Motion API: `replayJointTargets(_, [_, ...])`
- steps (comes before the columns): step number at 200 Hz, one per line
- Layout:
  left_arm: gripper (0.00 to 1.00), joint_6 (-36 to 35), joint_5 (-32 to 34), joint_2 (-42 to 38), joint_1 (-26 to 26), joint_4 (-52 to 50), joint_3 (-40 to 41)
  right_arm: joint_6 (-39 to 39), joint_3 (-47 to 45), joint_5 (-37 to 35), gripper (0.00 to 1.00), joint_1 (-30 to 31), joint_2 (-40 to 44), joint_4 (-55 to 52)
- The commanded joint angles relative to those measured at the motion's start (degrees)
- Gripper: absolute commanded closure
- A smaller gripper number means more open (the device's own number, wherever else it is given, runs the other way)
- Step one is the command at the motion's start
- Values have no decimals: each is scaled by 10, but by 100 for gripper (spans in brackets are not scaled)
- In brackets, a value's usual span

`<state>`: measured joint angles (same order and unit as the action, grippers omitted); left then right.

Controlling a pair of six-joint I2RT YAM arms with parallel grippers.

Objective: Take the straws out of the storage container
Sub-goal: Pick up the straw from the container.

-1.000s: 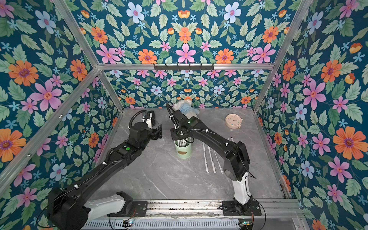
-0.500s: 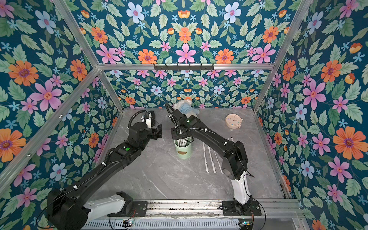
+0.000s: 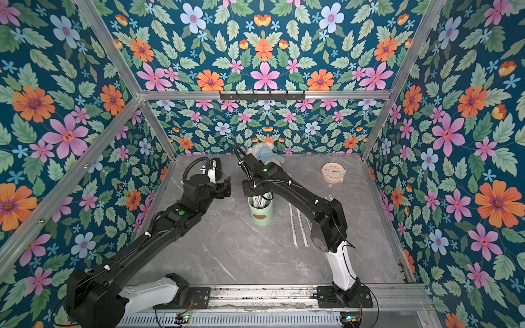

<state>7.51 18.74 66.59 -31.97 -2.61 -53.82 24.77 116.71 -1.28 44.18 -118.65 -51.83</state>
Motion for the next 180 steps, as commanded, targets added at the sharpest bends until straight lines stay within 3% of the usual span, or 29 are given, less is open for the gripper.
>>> replayJointTargets(1, [4,-5,7,-1,0,9,1,-5,3,-7,71,0,-4,-12])
replayJointTargets(180, [4,-7,4,6,0,10,2,-8,-38,-3,89,1,24,7])
